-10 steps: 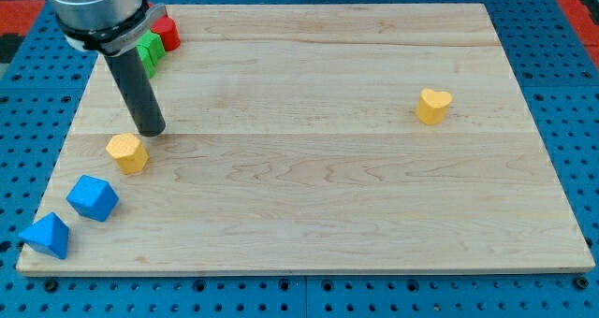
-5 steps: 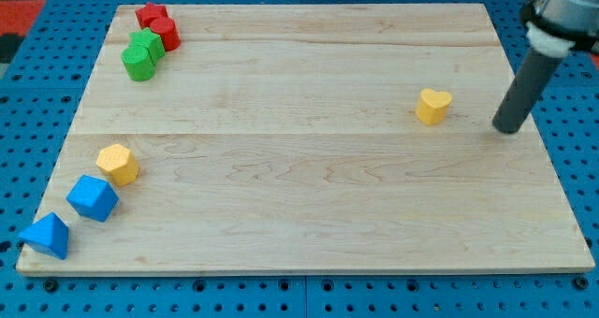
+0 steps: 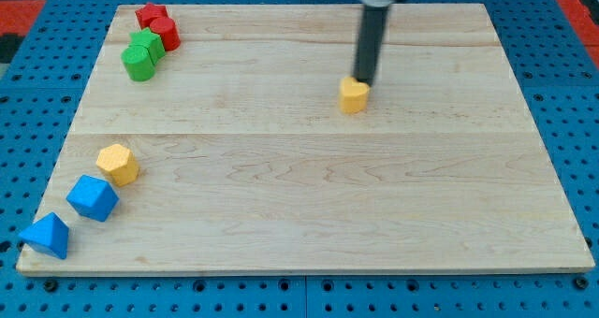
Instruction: Move the yellow hexagon into blue cube
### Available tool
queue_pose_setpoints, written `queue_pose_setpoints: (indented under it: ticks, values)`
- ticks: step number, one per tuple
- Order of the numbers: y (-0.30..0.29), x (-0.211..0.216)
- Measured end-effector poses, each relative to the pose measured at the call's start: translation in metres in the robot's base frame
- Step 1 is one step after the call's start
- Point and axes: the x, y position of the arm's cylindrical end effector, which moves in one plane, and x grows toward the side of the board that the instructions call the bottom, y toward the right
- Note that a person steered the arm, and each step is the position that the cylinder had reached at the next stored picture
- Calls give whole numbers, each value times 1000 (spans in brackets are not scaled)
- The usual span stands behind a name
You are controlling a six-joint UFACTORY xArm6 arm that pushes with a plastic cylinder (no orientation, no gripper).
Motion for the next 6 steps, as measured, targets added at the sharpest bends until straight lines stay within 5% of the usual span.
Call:
queue_pose_setpoints:
  ticks: [2,3,4,6]
  values:
    - [-15,103]
    - [-59,73]
    - [-44,29]
    - [-124,63]
